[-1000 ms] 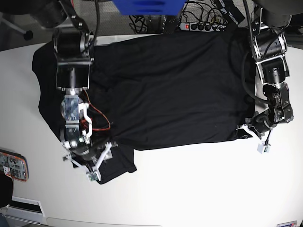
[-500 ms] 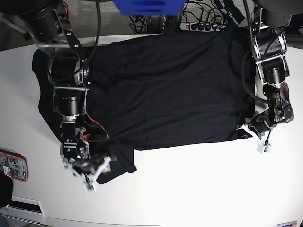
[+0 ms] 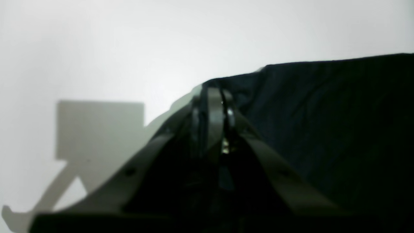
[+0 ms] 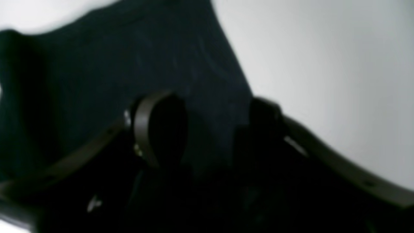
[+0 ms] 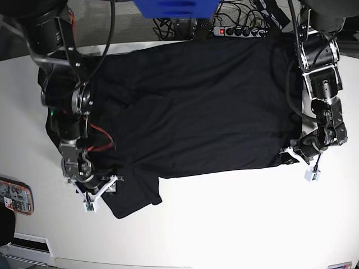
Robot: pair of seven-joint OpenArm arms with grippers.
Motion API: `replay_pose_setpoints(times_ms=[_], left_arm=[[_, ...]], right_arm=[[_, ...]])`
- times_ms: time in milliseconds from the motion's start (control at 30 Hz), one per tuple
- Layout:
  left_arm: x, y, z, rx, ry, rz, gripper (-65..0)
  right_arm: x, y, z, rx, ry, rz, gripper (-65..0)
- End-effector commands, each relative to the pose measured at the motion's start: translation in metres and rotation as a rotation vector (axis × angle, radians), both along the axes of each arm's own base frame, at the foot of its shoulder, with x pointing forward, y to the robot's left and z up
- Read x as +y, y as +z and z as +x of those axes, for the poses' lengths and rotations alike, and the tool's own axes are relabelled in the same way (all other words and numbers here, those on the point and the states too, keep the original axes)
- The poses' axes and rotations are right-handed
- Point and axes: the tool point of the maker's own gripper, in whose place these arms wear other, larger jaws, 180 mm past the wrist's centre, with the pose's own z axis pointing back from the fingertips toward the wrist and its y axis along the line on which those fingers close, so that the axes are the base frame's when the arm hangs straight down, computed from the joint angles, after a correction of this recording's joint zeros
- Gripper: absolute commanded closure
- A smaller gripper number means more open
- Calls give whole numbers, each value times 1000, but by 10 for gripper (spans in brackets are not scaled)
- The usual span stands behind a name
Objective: Fold the T-shirt properly
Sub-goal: 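Grasp the hem-side corners with both grippers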
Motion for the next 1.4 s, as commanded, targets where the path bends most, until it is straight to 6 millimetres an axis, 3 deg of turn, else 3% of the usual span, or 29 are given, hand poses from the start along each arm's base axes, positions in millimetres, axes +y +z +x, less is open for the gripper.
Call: replay_pose_setpoints(times_ms=[0, 200, 267, 367, 467, 633, 933, 1000, 1367], left_arm=[[3, -12, -14, 88, -28, 43, 0], [1, -14, -15, 92, -33, 43, 0], [1, -14, -15, 92, -32, 42, 0], [1, -14, -16, 94, -32, 44, 0], [3, -14, -16, 94, -30, 46, 0], [3, -14, -16, 96, -34, 49, 0], [15, -9, -7, 97, 49, 69, 0], [18, -1, 4, 79, 65, 76, 0], [33, 7, 13, 96, 30, 209, 0]], right_arm=[[-2, 3, 3, -12, 0, -2, -373], [3, 1, 2, -3, 16, -2, -352], [10, -3, -3, 21, 68, -14, -264], [24, -12, -15, 103, 158, -31, 0], [34, -16, -19, 134, 176, -29, 0], [35, -17, -20, 148, 170, -25, 0], [7, 40, 21, -44, 4, 83, 0], [8, 37, 18, -21, 11, 74, 0], [12, 33, 14, 14, 43, 43, 0]])
